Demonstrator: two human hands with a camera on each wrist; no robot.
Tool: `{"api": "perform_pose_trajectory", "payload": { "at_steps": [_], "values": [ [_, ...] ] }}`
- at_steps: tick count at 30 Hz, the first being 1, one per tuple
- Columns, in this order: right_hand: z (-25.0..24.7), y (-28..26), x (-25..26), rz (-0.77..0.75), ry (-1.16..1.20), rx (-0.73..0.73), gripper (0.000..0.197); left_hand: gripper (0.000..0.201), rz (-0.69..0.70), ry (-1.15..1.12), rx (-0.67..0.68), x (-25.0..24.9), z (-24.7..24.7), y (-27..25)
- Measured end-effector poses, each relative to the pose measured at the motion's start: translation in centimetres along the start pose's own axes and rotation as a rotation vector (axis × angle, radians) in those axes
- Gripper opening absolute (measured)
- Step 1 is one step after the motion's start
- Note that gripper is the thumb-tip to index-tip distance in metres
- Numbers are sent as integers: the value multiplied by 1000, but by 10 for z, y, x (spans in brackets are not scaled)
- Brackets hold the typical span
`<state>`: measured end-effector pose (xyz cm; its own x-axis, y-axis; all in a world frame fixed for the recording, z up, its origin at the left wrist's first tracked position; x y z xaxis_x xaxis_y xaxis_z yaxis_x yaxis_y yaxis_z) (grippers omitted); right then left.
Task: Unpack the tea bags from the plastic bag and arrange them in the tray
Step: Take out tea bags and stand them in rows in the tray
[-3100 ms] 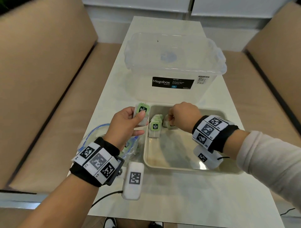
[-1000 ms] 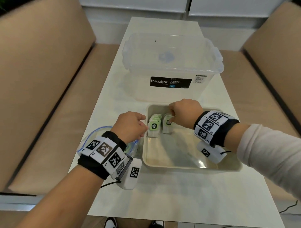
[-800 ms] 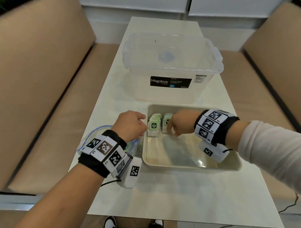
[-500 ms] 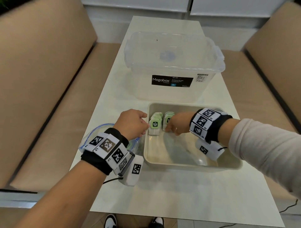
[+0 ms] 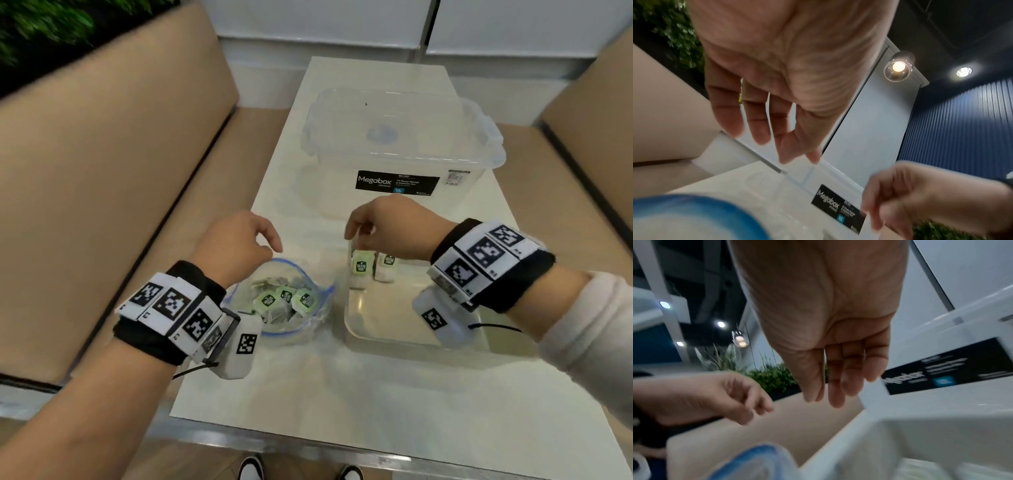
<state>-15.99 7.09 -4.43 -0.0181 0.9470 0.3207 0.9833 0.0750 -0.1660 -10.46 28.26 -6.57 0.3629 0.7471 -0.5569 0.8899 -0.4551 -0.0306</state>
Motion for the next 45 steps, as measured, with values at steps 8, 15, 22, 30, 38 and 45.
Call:
{"api": "perform_pose_trajectory", "payload": {
  "at_steps": [8,15,22,30,38,45],
  "values": [
    [68,-2,96,-93,-77,131,30,49,-130,87,210,60,34,-39],
    [79,9,106,1,-113,76,14,70,-31,-55,225,62,28,-51],
    [55,9,101,140,549,-133,9,11,33,-514,-10,44,6,-53],
    [133,24,123,187,-105,95,28,21,-98,-442,-146,64,-2,-54],
    [136,35,125,225,-253,159,29,18,-100,-436,-137,69,2,-64],
    [121,32,114,279,-85,157,24,3,-146,-645,-132,70,3,-60]
  ]
}}
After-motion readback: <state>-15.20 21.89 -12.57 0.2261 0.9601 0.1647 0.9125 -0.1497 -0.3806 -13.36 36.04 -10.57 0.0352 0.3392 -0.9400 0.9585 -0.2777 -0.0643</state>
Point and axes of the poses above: each hand's wrist, its own y-axis towards the middle knuckle, its own z-axis out of the palm, x = y × z, the point moved 2 cm from there along y, towards the middle knuckle, and after that the axes turned 1 degree about x, right-handed, at the moved point
